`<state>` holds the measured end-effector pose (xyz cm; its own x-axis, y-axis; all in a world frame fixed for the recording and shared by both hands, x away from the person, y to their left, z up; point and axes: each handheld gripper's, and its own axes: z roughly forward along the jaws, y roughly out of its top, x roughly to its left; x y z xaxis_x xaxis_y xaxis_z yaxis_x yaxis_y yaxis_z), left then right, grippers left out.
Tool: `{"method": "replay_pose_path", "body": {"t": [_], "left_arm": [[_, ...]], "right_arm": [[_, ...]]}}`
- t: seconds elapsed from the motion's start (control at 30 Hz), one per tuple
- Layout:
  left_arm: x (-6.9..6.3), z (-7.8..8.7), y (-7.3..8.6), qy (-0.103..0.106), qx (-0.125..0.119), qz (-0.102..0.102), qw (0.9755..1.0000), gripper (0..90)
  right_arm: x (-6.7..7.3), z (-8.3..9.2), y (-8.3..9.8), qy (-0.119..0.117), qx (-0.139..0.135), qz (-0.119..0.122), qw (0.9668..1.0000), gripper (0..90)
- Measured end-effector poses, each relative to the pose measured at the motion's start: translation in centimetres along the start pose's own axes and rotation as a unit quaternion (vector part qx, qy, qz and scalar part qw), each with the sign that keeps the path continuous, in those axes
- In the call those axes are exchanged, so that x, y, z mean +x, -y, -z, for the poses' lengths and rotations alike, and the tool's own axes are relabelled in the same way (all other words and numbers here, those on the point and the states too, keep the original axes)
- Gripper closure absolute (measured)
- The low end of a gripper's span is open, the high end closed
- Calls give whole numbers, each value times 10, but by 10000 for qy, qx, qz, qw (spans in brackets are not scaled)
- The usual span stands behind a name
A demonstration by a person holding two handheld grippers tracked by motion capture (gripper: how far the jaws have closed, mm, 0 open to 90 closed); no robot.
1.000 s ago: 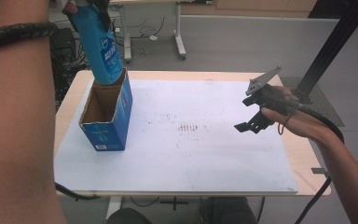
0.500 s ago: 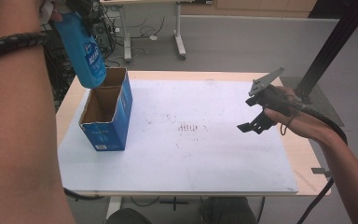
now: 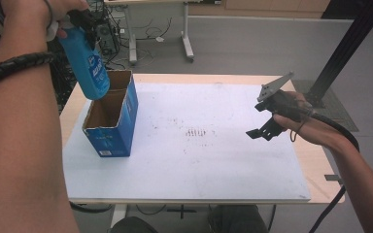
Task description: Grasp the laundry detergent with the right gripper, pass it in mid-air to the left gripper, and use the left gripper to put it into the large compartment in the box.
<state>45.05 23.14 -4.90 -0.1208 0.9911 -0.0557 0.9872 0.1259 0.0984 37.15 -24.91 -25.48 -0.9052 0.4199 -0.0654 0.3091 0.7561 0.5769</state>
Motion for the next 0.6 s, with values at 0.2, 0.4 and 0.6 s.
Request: {"method": "replay_pose_path", "body": {"t": [0.2,0.4,0.6], "left_arm": [[5,-18,0,35,4,27,10000,363],[10,-37,0,16,-17,61,10000,363],[15,-58,-1,33,22,85,10000,363]], "right_arm": [[-1,0,1,22,-32,-26,10000,5],[0,-2,2,34,-9,22,10000,5],[0,-5,3,18,22,21,10000,5]]}}
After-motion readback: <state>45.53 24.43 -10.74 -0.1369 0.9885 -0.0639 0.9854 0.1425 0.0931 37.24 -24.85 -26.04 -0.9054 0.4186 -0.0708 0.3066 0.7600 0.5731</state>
